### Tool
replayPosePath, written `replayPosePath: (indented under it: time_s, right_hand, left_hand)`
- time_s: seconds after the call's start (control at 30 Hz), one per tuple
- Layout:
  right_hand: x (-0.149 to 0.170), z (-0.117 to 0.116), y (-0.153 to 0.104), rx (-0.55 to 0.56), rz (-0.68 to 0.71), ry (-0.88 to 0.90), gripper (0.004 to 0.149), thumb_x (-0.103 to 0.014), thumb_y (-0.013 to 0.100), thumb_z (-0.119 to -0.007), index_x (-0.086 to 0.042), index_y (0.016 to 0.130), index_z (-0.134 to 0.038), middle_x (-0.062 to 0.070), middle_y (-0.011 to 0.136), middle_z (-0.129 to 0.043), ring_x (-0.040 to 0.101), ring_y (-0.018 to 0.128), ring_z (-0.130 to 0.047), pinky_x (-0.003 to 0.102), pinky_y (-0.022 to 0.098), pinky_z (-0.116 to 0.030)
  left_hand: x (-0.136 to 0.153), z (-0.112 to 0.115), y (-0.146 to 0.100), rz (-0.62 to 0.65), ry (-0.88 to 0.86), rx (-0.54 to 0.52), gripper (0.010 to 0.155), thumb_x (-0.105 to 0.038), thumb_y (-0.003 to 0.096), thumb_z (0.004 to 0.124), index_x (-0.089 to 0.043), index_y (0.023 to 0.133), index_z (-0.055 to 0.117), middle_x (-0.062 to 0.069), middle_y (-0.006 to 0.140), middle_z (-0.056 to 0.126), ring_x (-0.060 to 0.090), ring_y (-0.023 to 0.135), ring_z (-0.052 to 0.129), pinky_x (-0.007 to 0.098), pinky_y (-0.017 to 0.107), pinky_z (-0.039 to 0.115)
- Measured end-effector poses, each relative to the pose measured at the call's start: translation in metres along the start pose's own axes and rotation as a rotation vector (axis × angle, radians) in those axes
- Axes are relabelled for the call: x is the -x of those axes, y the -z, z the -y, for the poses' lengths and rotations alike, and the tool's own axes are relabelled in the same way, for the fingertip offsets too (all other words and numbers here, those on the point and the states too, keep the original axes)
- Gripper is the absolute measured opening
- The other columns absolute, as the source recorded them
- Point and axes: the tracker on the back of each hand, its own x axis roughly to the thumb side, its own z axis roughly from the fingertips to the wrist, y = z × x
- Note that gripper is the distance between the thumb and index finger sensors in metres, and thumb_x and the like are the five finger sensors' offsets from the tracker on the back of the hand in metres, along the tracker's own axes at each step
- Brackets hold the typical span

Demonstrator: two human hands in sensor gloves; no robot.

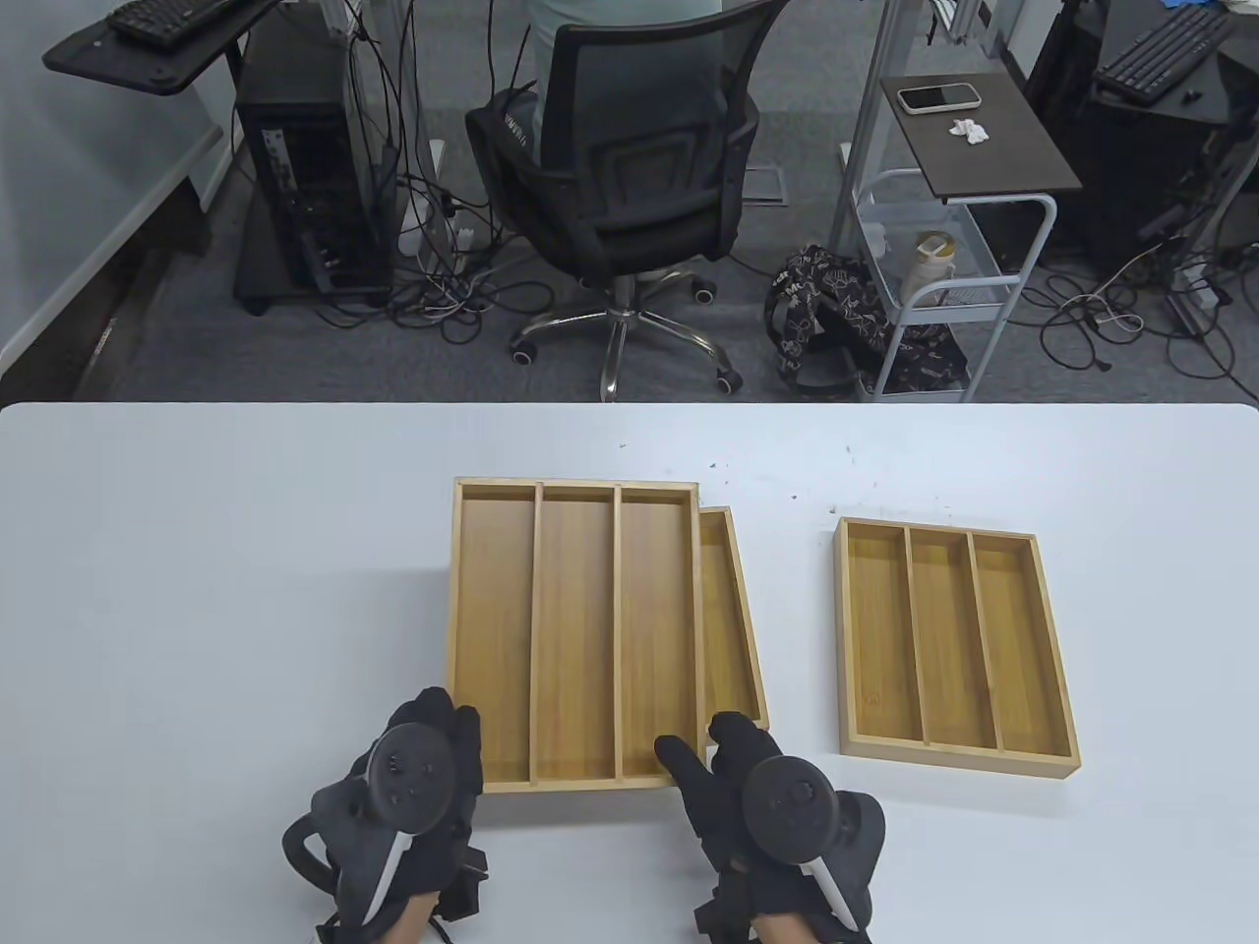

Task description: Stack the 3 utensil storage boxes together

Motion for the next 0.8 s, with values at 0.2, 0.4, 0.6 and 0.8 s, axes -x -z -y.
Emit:
replayPosePath:
  time_s: [0.2, 0.4, 0.6, 0.8]
  right_hand:
    - [0.008, -0.009, 0.007, -0.02, -0.04, -0.05, 0.054, -0.049, 0.054, -0.08, -0.003, 0.083, -0.079, 0.014, 0.053, -0.099, 0.019, 0.018, -0.098, 0.037, 0.012, -0.09]
    - [0.006, -0.015, 0.011, 0.027, 0.014, -0.071, 0.046, -0.038, 0.057, -0.077, 0.003, 0.079, -0.079, 0.017, 0.045, -0.096, 0.016, 0.011, -0.094, 0.034, 0.006, -0.088]
    - [0.008, -0.015, 0.013, 0.054, 0.01, -0.076, 0.045, -0.036, 0.058, -0.076, 0.005, 0.077, -0.079, 0.018, 0.042, -0.095, 0.014, 0.009, -0.092, 0.032, 0.004, -0.088]
    - [0.018, -0.011, 0.016, 0.065, -0.03, -0.071, 0.044, -0.035, 0.058, -0.076, 0.005, 0.077, -0.079, 0.019, 0.042, -0.094, 0.014, 0.009, -0.092, 0.033, 0.004, -0.088]
  left_hand:
    - [-0.009, 0.001, -0.008, 0.046, 0.044, -0.027, 0.039, -0.05, 0.053, 0.087, -0.025, 0.082, 0.085, -0.003, 0.061, 0.093, 0.006, 0.032, 0.106, 0.025, 0.022, 0.097]
    - [-0.005, 0.008, -0.003, 0.019, 0.013, 0.037, 0.038, -0.049, 0.053, 0.088, -0.025, 0.083, 0.084, -0.003, 0.061, 0.093, 0.007, 0.033, 0.106, 0.026, 0.024, 0.096]
    - [-0.003, 0.014, -0.002, 0.028, -0.019, 0.073, 0.05, -0.064, 0.0556, 0.071, -0.034, 0.095, 0.079, -0.009, 0.082, 0.093, 0.008, 0.063, 0.108, 0.034, 0.047, 0.094]
    - [0.007, 0.02, 0.005, 0.022, -0.16, 0.202, 0.078, -0.075, 0.0495, 0.056, -0.04, 0.118, 0.044, -0.005, 0.126, 0.053, 0.026, 0.118, 0.068, 0.059, 0.078, 0.067]
